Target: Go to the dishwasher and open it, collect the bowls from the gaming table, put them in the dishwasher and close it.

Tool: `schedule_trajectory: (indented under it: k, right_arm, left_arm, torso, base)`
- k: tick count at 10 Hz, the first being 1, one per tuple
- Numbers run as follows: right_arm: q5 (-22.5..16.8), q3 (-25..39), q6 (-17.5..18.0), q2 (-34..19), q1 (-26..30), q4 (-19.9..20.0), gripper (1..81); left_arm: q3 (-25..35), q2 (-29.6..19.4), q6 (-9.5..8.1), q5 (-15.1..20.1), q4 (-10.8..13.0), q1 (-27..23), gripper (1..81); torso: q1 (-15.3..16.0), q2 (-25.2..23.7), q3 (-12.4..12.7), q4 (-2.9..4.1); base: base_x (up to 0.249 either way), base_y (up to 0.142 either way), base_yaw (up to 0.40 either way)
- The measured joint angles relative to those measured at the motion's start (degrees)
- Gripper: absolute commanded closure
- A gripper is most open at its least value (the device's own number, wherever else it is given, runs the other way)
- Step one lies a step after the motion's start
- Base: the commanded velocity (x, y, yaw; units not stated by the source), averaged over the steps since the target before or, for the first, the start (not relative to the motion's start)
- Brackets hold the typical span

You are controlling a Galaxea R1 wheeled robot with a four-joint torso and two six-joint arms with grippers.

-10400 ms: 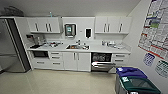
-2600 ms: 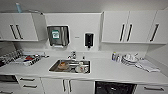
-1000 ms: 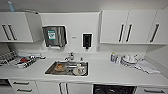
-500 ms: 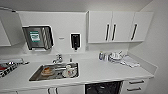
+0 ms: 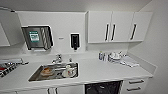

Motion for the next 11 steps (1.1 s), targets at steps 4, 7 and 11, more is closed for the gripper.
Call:
schedule_trajectory:
  k: [4,7,11]
  right_arm:
    - [-2.3,0.7,0.0,-0.1,0.0,0.1,81.1]
    - [-3.2,4.6,0.2,-1.6,-0.4,0.4,81.1]
    - [-3.2,6.1,3.9,-4.2,-2.8,0.4,81.1]
  left_arm:
    - [4.2,-1.2,-0.22,-1.4,0.0,-0.2,81.1]
    - [13.0,-5.1,-1.26,-3.1,-0.1,-0.2,81.1]
    - [18.1,-11.9,-1.48,-4.0,-0.1,-0.1,81.1]
  torso:
    - [0.0,0.0,0.0,0.0]
    - [0.0,0.0,0.0,0.0]
    - [0.0,0.0,0.0,0.0]
  base:
    - [0.0,0.0,0.0]
    - [0.0,0.0,0.0]
    - [0.0,0.0,0.0]
